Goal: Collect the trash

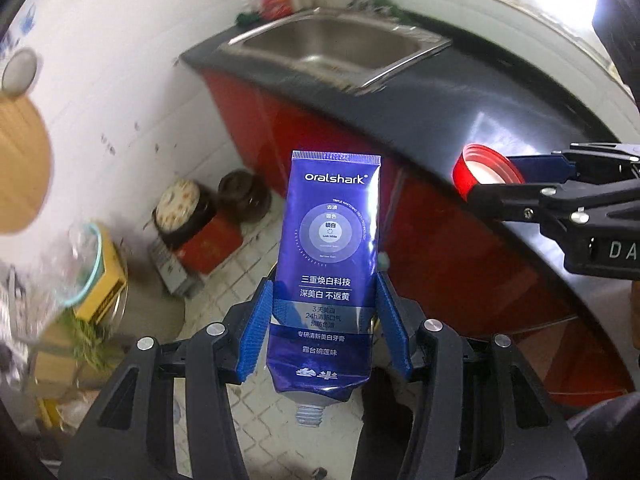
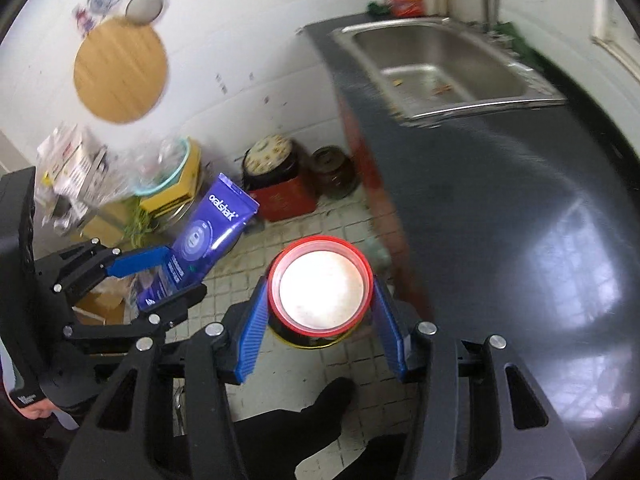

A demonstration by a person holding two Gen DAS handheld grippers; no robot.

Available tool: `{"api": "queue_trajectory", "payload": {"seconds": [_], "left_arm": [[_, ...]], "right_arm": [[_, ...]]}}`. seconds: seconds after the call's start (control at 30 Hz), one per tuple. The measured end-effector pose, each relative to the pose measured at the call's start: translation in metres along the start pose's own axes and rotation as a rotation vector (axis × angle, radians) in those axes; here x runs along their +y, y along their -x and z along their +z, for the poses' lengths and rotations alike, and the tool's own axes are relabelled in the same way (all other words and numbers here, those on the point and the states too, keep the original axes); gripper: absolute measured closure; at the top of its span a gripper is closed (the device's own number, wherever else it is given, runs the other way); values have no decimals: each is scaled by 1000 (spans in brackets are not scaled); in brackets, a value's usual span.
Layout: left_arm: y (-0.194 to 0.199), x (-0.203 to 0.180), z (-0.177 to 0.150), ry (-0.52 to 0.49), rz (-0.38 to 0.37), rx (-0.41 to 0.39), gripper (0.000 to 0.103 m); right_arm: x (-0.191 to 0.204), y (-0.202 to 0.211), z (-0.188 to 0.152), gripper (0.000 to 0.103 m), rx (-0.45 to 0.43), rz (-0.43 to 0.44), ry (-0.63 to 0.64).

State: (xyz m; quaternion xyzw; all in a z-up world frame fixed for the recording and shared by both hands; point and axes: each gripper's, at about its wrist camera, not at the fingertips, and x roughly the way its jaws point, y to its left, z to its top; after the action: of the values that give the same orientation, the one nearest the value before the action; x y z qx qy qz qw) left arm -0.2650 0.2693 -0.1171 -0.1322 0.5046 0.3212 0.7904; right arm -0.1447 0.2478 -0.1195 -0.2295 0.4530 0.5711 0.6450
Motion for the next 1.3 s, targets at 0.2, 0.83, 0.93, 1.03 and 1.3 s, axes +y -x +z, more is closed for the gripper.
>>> {"api": "queue_trajectory", "payload": {"seconds": [0.2,0.83,0.93,1.03,1.3], "left_arm": [[-19,31,-16,45,-3,23,52],[-68,65,-14,59,-57,69,50],[-75,68,-12,57,-53,77,26],[-78,70,-12,61,-51,77,21],[-67,61,-3,50,-108,54,11]], "right_arm": [[28,-37,10,53,40,-4,27],[36,-80,26,33,94,-46,12],[31,-81,29,29,90,-51,-4],[27,-77,30,29,82,-55,-14],[1,-30,23,24,13,-84,-79]]}}
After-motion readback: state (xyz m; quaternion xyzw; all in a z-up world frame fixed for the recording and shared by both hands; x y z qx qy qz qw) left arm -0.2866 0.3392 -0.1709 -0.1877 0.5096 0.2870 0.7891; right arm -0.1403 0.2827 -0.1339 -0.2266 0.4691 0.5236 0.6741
